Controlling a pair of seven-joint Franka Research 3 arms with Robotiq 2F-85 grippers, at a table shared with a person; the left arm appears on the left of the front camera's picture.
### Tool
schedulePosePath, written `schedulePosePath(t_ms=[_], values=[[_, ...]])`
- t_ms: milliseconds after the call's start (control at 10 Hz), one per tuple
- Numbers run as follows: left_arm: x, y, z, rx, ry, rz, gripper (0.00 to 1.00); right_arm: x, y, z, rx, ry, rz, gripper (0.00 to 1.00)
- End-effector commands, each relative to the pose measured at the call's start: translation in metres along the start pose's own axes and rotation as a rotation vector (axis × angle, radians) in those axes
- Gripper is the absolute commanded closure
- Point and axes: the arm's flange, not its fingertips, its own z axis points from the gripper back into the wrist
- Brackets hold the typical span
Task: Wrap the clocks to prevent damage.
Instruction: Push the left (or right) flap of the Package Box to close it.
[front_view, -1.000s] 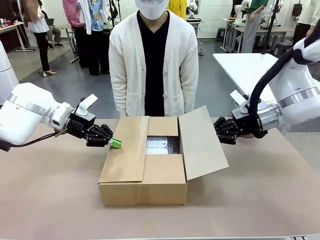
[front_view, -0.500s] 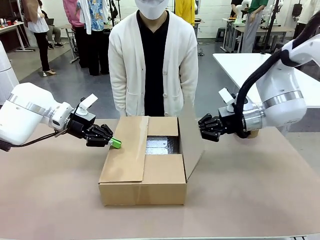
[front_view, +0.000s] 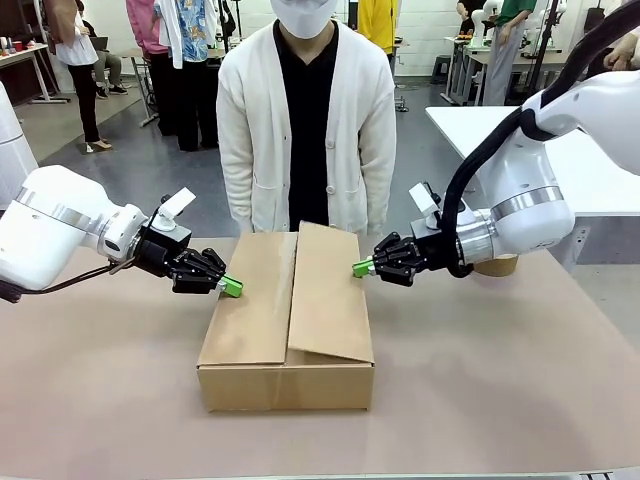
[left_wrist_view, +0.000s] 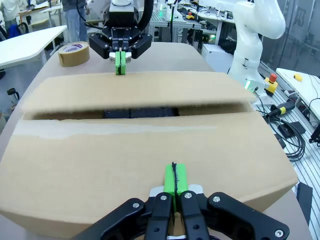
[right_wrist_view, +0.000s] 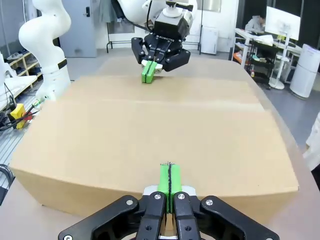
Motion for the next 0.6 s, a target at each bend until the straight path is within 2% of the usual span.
schedulePosePath(t_ms=[0, 500], values=[[-0.004, 0.0, -0.002, 0.004, 0.009, 0.006, 1.0, -0.018, -0.007, -0.017, -0.019, 0.042, -0.039, 0.99], [-0.004, 0.0, -0.002, 0.004, 0.009, 0.006, 1.0, -0.029, -0.001, -0.022, 0.013, 0.078, -0.089, 0.99]])
